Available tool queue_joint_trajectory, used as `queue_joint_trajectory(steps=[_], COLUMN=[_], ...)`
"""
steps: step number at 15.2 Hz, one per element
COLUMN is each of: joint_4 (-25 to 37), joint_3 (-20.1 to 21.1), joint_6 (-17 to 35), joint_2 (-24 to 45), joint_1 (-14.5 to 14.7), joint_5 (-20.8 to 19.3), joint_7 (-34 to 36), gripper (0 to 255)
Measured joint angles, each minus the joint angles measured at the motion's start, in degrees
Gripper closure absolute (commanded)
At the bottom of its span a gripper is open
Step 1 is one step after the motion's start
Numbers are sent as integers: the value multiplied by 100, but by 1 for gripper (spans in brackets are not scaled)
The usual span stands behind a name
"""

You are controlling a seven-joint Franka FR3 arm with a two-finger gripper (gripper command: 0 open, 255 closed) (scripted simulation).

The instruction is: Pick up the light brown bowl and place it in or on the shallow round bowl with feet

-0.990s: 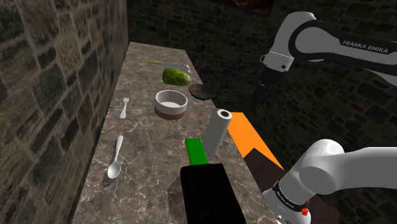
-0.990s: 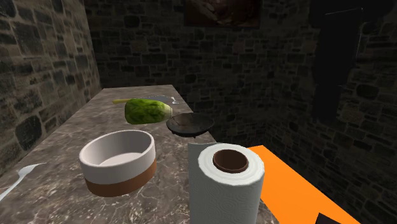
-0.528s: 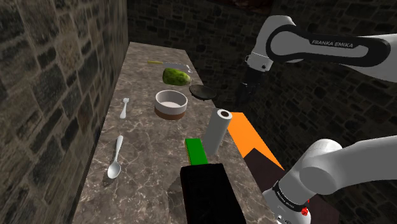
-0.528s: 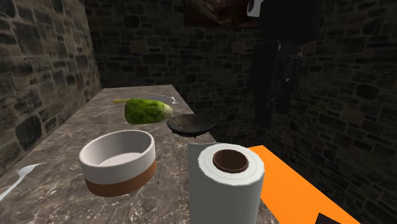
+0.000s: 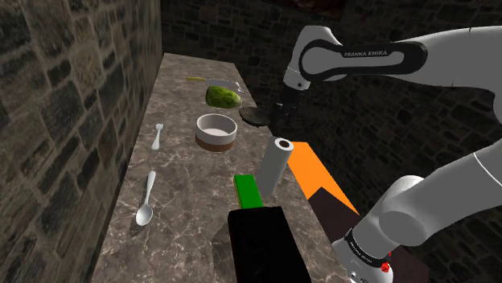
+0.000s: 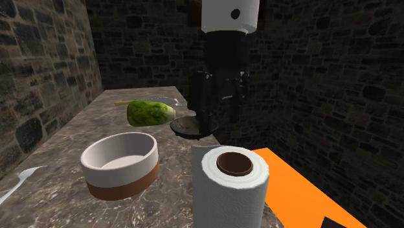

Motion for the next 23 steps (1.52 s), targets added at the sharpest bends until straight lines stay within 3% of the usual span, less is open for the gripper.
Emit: queue_joint_trajectory(steps=[8,16,23], joint_4=[1362,3317,3412], joint_3=[137,177,168], joint_6=[578,602,927], joint_2=[1736,3534,3931], joint_1=[53,182,203], joint_5=[-175,-446,-488], joint_7=[286,608,637], gripper=[0,0,0])
